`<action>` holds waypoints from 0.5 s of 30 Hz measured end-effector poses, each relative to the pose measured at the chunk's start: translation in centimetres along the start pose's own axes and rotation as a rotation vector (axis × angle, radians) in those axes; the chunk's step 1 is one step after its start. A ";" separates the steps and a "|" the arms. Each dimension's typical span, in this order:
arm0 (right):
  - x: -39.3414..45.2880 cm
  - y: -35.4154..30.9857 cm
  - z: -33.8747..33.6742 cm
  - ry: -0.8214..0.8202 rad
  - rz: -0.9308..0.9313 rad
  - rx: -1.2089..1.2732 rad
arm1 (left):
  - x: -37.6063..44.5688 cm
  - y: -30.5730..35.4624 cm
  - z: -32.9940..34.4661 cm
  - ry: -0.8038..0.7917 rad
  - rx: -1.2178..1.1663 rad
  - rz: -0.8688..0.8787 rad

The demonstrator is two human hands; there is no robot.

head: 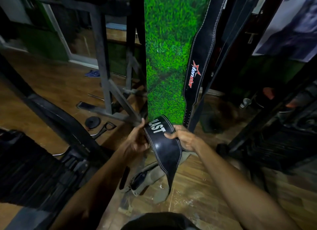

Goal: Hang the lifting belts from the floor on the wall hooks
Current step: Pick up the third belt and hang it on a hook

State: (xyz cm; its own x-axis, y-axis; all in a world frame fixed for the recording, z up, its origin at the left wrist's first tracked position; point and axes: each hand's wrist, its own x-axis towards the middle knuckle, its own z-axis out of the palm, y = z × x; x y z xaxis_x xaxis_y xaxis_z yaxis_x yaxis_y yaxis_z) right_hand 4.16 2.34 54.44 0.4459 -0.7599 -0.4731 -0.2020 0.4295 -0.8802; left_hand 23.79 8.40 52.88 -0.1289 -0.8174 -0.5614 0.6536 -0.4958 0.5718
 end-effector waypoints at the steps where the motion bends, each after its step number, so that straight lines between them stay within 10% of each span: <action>1: 1.3 1.5 -0.6 -0.035 0.007 -0.012 | 0.5 0.6 0.2 0.049 -0.006 0.014; 15: 0.8 -7.3 1.0 0.101 -0.058 0.153 | 0.2 1.9 3.8 -0.134 0.014 0.099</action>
State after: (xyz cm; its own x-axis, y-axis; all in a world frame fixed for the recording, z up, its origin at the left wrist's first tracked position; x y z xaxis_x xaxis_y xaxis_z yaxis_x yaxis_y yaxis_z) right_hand 6.88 -0.91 60.50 0.3613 -0.8274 -0.4300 -0.0403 0.4469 -0.8937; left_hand 22.17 6.19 56.09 -0.1629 -0.8938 -0.4178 0.6578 -0.4140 0.6292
